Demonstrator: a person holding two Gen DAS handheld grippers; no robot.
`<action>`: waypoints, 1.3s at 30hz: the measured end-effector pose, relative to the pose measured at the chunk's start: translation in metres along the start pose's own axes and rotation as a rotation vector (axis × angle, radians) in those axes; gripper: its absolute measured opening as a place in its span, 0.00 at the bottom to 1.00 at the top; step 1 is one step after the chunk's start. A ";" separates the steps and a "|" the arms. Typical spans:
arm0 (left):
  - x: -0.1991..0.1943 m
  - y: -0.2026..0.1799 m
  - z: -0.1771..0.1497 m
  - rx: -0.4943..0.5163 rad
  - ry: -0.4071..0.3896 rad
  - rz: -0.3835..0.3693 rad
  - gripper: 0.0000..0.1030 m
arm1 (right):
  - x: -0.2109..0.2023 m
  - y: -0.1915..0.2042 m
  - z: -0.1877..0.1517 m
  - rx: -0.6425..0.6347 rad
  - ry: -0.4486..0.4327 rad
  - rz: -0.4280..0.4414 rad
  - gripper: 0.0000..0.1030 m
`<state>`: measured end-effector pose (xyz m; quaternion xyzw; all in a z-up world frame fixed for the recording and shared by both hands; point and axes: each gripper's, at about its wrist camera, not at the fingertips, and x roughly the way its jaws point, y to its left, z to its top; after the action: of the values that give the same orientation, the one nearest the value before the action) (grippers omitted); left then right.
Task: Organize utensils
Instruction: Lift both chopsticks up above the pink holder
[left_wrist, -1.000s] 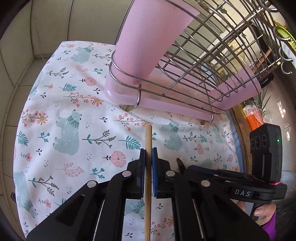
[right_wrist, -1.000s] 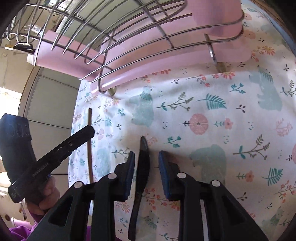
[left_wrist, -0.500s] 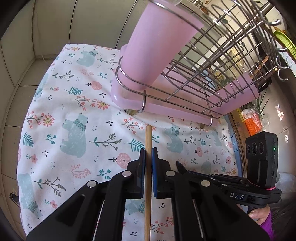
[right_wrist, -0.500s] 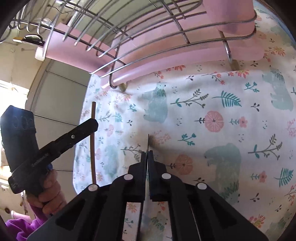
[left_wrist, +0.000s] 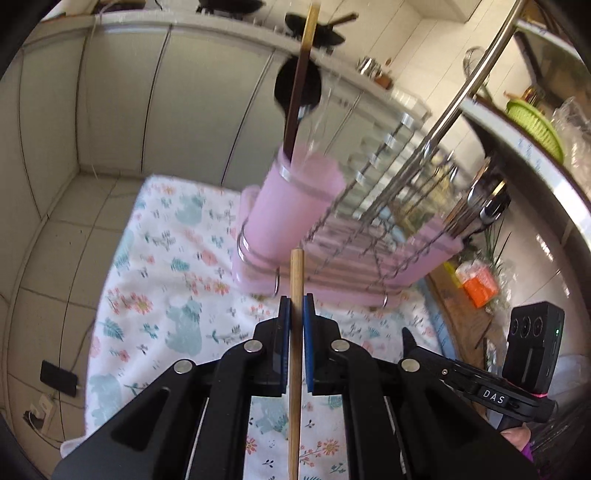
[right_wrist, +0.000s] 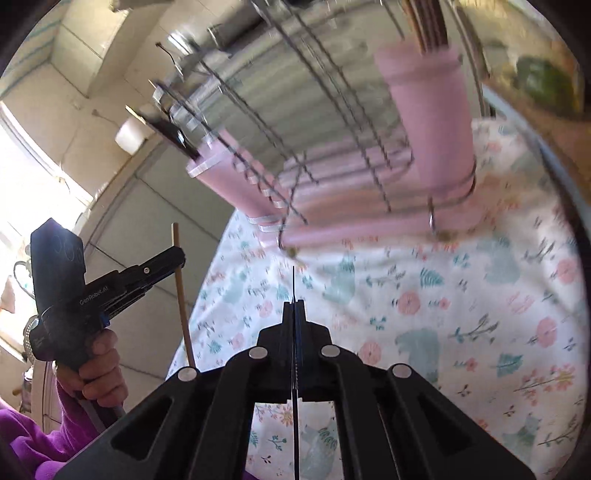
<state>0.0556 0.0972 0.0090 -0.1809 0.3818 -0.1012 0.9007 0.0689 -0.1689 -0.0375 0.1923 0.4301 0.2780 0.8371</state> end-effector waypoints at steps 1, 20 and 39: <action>-0.008 -0.002 0.005 0.000 -0.029 -0.005 0.06 | -0.009 0.003 0.004 -0.011 -0.034 0.001 0.01; -0.108 -0.069 0.116 0.092 -0.541 -0.015 0.06 | -0.146 0.024 0.107 -0.230 -0.738 -0.181 0.01; -0.077 -0.074 0.143 0.111 -0.728 0.085 0.06 | -0.083 -0.011 0.117 -0.349 -0.859 -0.293 0.01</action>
<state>0.1028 0.0897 0.1812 -0.1400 0.0376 -0.0130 0.9894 0.1293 -0.2390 0.0722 0.0838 0.0150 0.1209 0.9890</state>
